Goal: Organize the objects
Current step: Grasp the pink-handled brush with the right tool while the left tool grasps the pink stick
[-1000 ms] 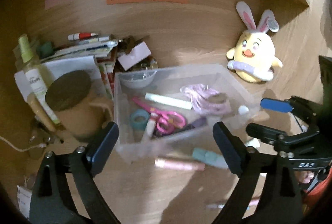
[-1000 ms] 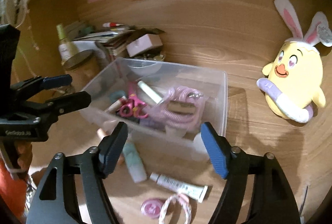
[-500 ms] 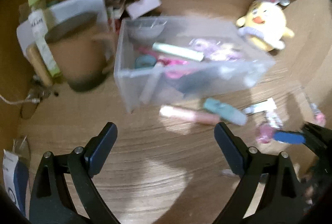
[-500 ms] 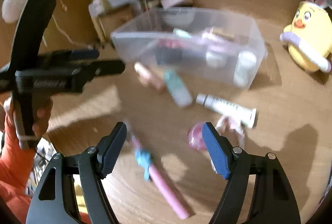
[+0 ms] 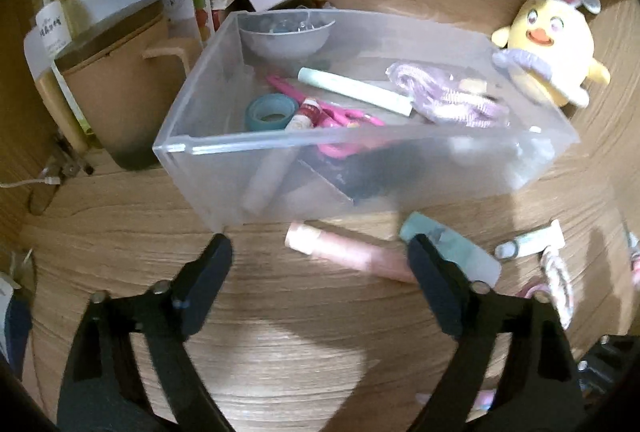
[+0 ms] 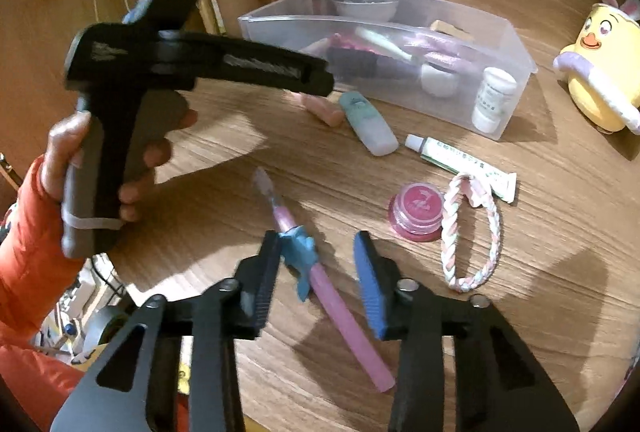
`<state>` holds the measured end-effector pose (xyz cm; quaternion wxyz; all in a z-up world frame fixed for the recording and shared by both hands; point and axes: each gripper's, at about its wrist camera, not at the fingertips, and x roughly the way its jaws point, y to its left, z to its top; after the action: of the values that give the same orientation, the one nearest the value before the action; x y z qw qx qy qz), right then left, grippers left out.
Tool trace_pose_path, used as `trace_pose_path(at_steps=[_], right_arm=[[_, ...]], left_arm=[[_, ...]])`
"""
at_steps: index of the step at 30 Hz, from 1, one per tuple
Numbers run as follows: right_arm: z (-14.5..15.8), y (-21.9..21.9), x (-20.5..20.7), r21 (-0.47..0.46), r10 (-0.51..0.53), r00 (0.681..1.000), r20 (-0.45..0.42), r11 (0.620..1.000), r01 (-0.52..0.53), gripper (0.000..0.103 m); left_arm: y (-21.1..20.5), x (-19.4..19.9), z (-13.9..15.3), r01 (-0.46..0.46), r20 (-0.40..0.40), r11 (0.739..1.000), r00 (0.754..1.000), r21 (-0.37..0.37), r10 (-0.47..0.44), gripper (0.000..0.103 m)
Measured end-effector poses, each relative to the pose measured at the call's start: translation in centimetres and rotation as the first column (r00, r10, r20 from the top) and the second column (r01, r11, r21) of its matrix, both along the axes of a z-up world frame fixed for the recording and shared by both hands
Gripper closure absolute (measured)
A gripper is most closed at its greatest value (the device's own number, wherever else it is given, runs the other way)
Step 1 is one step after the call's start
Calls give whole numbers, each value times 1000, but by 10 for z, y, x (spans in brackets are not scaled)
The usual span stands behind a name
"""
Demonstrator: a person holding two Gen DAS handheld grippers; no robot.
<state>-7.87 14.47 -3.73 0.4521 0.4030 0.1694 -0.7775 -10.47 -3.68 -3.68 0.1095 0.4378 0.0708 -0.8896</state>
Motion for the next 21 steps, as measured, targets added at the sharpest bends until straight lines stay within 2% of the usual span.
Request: trace_pose_path(at_steps=[5, 6, 8, 11, 12, 14, 17, 21], right_arm=[[0, 9, 0, 13, -19, 1000, -16, 1000, 19, 85], [1, 11, -2, 14, -27, 1000, -17, 1000, 27, 85], [1, 17, -4, 18, -49, 999, -22, 999, 49, 86], [2, 23, -8, 20, -75, 997, -17, 997, 76, 87], [2, 25, -9, 20, -77, 997, -15, 997, 78, 87], [3, 26, -9, 18, -77, 997, -12, 997, 77, 86], [4, 24, -10, 12, -70, 997, -9, 997, 71, 86], [0, 19, -8, 7, -68, 998, -1, 998, 68, 86]], left_arm=[[-8, 14, -1, 7, -4, 1000, 1000, 19, -7, 27], [-9, 15, -2, 6, 2, 1000, 1000, 16, -6, 35], [-13, 19, -7, 4, 34, 1000, 999, 17, -4, 42], [-19, 30, -6, -8, 41, 999, 999, 45, 6, 42], [-21, 32, -3, -8, 30, 996, 1000, 86, 6, 42], [-21, 31, 3, -11, 8, 993, 1000, 121, 10, 41], [-17, 19, 7, -48, -4, 992, 999, 114, 49, 30], [-14, 0, 1, -100, 15, 988, 995, 115, 99, 30]])
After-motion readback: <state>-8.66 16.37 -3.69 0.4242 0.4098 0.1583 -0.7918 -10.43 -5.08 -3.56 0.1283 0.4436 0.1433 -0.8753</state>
